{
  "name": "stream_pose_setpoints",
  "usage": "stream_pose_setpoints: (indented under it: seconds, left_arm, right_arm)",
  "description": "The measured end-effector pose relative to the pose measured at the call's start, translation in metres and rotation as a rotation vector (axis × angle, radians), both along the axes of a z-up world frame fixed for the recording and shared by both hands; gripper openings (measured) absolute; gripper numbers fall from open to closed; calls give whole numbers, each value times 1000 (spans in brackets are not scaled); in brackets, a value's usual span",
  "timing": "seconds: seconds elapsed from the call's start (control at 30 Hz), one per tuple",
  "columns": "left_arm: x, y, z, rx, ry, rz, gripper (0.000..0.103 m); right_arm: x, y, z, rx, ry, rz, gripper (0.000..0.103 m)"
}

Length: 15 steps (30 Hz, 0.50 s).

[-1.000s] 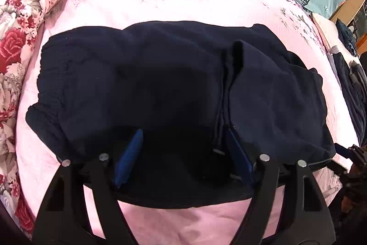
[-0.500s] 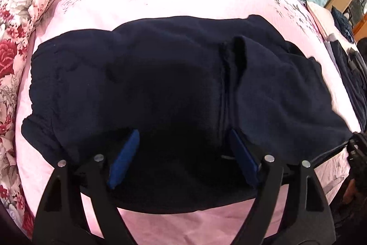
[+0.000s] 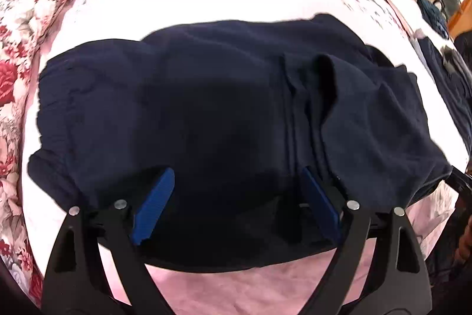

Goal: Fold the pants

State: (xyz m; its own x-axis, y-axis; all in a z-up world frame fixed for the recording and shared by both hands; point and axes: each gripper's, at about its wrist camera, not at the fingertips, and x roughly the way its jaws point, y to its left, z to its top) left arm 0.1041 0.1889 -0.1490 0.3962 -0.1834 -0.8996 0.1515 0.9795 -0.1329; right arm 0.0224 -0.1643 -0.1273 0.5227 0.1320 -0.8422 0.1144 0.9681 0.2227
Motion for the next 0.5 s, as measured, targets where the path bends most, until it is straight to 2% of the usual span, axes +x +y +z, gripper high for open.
stream_pose_setpoints:
  seconds: [0.1, 0.17, 0.27, 0.37, 0.43, 0.5]
  left_arm:
    - [-2, 11, 9, -26, -13, 35, 88]
    - [-4, 13, 17, -42, -28, 52, 88]
    - [-8, -4, 32, -85, -53, 18, 88]
    - [-11, -31, 39, -130, -63, -38, 88]
    - [-12, -59, 31, -132, -49, -102, 88]
    - [-10, -73, 10, -55, -20, -111, 88]
  right_arm:
    - [-11, 3, 25, -79, -22, 87, 42]
    - [-12, 0, 43, -59, -90, 135, 42]
    - [33, 9, 59, 16, -155, 211, 42]
    - [84, 21, 44, 82, -134, 281, 42]
    - [111, 22, 19, 165, -32, 333, 42]
    - [124, 17, -16, 36, 70, 348, 41]
